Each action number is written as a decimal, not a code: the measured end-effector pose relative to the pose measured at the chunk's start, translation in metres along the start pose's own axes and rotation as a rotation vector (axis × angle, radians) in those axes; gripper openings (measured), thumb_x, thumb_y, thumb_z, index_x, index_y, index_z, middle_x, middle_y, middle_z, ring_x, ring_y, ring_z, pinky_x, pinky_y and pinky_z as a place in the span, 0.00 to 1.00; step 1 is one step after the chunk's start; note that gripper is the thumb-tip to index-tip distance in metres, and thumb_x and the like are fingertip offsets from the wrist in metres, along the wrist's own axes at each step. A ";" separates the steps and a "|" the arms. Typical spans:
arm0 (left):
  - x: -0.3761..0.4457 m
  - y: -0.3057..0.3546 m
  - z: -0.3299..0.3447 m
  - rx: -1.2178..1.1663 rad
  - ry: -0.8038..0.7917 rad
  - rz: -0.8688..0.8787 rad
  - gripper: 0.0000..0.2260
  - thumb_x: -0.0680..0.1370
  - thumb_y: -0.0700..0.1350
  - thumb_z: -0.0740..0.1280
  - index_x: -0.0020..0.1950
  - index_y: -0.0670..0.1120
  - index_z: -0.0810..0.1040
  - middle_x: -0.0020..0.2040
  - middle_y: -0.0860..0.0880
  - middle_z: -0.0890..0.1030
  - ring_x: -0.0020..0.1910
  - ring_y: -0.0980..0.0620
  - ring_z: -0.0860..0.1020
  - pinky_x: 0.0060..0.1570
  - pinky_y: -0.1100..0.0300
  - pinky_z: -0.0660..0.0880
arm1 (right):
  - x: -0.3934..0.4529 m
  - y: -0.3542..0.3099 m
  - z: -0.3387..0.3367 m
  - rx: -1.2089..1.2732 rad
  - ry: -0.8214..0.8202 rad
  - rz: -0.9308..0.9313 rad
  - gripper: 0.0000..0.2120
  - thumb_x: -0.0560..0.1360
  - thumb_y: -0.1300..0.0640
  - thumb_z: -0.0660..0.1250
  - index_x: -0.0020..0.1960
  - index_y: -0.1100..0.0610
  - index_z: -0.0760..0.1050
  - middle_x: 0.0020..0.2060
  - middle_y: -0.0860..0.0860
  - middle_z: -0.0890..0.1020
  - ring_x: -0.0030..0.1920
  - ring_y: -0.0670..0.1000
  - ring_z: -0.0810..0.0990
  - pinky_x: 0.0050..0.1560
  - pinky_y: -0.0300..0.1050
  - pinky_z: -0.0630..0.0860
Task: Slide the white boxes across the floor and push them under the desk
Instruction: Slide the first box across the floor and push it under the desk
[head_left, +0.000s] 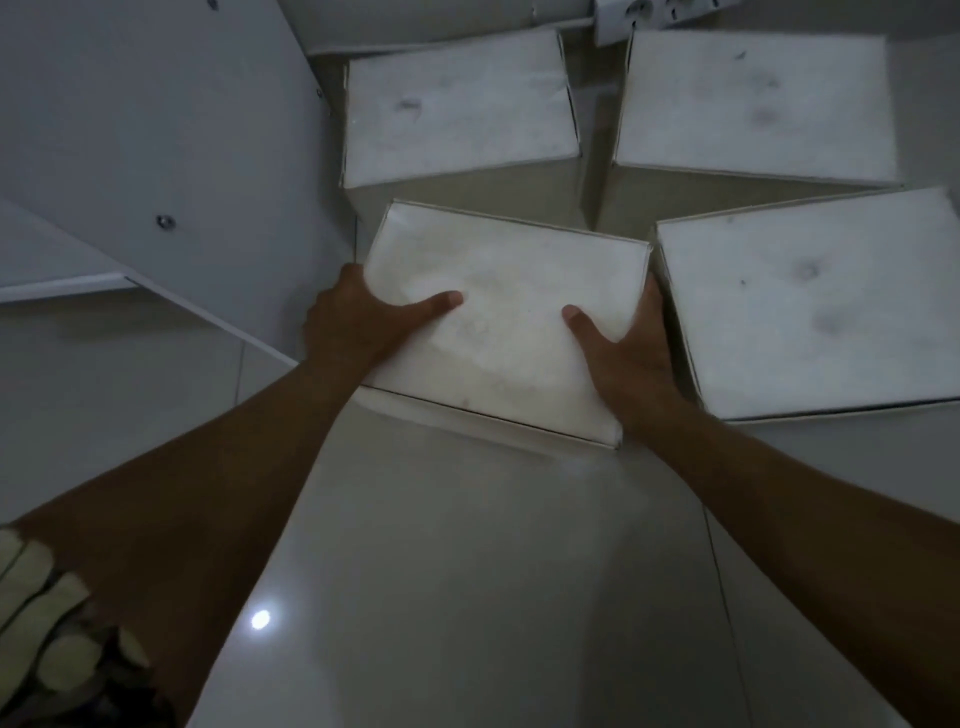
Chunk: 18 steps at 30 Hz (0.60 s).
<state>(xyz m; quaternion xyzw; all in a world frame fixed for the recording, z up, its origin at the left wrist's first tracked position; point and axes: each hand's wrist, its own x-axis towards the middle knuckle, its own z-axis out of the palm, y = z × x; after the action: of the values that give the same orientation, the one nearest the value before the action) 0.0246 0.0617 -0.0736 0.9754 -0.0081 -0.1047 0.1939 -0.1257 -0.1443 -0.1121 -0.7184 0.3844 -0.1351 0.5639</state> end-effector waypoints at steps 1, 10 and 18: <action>-0.007 0.001 -0.006 -0.010 0.003 -0.014 0.56 0.47 0.86 0.60 0.63 0.49 0.73 0.58 0.46 0.80 0.56 0.42 0.78 0.52 0.49 0.75 | -0.004 -0.003 -0.004 -0.012 -0.003 -0.003 0.45 0.72 0.44 0.73 0.79 0.48 0.51 0.73 0.46 0.67 0.68 0.43 0.67 0.67 0.37 0.62; -0.072 0.002 -0.051 0.096 0.054 -0.155 0.58 0.47 0.86 0.58 0.62 0.46 0.71 0.58 0.42 0.79 0.58 0.37 0.77 0.55 0.44 0.74 | -0.038 -0.035 -0.029 -0.093 -0.134 -0.001 0.46 0.73 0.42 0.72 0.80 0.48 0.47 0.77 0.47 0.58 0.74 0.46 0.58 0.68 0.37 0.54; -0.066 -0.020 -0.041 0.002 0.031 -0.110 0.56 0.47 0.86 0.58 0.62 0.48 0.71 0.56 0.44 0.79 0.56 0.39 0.77 0.53 0.46 0.75 | -0.047 -0.032 -0.021 -0.195 -0.076 -0.002 0.45 0.72 0.40 0.72 0.79 0.51 0.52 0.74 0.49 0.64 0.72 0.49 0.64 0.64 0.36 0.57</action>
<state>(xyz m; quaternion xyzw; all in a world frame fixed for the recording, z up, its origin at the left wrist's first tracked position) -0.0321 0.0997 -0.0305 0.9761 0.0484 -0.1001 0.1869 -0.1576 -0.1242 -0.0645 -0.7748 0.3732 -0.0702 0.5055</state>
